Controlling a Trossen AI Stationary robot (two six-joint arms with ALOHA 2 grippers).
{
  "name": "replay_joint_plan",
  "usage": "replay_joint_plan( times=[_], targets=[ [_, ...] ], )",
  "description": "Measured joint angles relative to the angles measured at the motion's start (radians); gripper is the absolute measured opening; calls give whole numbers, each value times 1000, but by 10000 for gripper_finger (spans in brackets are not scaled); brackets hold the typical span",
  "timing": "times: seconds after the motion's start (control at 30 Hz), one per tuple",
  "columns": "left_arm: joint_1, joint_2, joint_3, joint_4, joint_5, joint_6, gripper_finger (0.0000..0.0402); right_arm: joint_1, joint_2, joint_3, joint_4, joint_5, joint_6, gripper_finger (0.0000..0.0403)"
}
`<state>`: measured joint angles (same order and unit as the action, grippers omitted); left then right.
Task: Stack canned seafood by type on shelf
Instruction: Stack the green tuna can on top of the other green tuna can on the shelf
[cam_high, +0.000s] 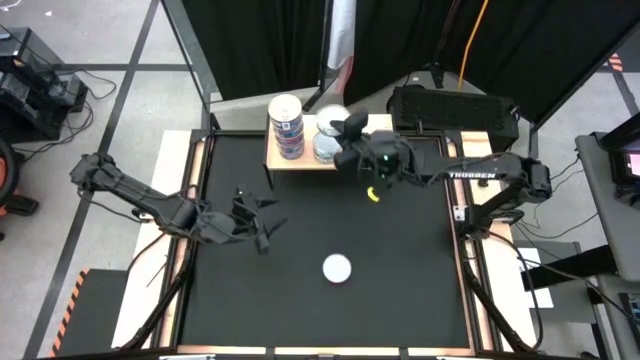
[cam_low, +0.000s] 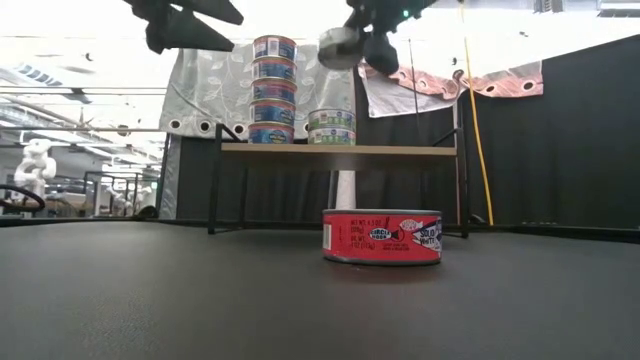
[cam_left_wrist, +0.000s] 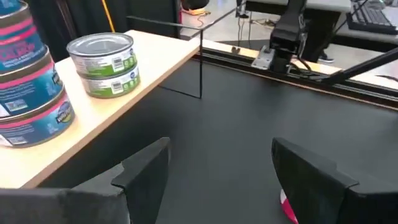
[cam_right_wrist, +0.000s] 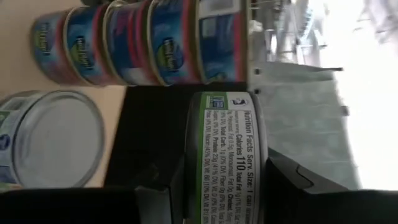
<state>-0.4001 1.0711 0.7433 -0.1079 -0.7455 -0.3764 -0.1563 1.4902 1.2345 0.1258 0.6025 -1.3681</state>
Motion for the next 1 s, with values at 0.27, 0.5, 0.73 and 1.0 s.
replay_joint_plan(
  times=[0.27,0.5,0.73,1.0],
  targets=[
    [28,-25,0,76,-3,225,281,-122,0,4,-125,-232,159,137],
    [83,-39,1,162,-3,414,281,-146,0,4,-189,-321,242,137],
    [143,-40,1,184,12,491,281,-144,14,3,-232,-366,289,139],
    [176,-41,1,198,64,495,281,-143,48,2,-220,-370,262,145]
  ],
)
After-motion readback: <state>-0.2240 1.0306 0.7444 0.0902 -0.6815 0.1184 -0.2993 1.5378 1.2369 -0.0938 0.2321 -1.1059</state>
